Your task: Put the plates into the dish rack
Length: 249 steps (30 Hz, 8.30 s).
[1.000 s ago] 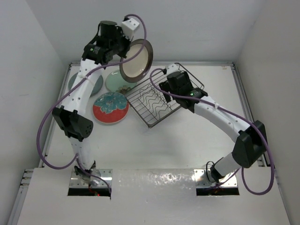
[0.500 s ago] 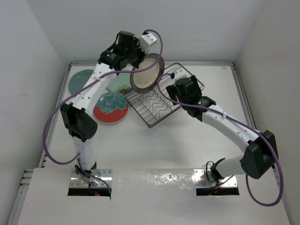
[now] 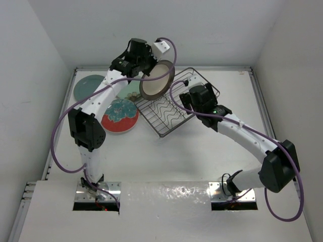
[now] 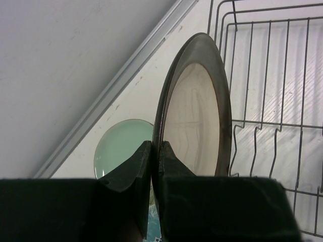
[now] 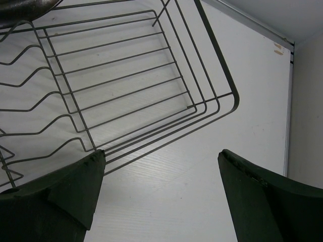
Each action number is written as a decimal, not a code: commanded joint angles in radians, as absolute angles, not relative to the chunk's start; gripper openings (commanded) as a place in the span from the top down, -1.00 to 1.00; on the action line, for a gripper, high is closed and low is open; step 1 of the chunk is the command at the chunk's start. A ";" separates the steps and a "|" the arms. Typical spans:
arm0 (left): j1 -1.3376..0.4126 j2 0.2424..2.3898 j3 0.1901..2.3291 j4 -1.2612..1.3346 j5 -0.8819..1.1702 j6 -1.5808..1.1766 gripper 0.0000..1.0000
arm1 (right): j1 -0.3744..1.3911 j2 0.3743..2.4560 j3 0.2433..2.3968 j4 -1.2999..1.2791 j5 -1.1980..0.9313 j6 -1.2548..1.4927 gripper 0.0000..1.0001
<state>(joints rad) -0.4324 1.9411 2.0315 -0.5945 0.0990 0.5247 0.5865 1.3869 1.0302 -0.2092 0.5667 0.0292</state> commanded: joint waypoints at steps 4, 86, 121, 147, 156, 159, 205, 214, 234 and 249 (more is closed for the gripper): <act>-0.437 1.898 2.054 -0.377 0.071 0.577 1.00 | 0.569 1.385 1.069 -0.167 0.529 0.015 -0.83; -0.468 1.822 1.658 -0.279 0.118 0.397 -0.11 | 0.538 1.364 1.060 -0.184 0.497 0.074 -0.90; 0.529 2.046 1.804 -0.629 0.358 -0.081 -0.61 | 0.538 1.512 1.279 -0.135 0.057 0.090 -0.88; 0.558 2.332 1.664 -0.269 0.509 -0.322 -0.34 | 0.584 1.632 1.558 -0.130 0.005 0.189 -0.74; 0.558 2.404 1.707 -0.270 0.531 -0.362 0.11 | 0.611 1.628 1.578 -0.127 0.023 0.163 -0.75; 0.560 2.427 1.726 -0.270 0.532 -0.371 0.32 | 0.612 1.618 1.578 -0.130 0.029 0.153 -0.75; 0.342 2.003 1.974 -0.551 0.226 0.222 1.00 | 0.611 1.448 1.332 0.049 0.080 0.012 -0.87; 0.304 1.990 2.043 -0.580 0.196 0.265 1.00 | 0.609 1.422 1.289 0.052 0.098 -0.034 -0.89; 0.268 1.918 2.164 -0.655 0.252 0.405 1.00 | 0.606 1.422 1.264 0.067 0.109 -0.029 -0.91; 0.184 1.856 2.211 -0.799 0.259 0.560 1.00 | 0.604 1.428 1.275 0.045 0.005 -0.077 -0.91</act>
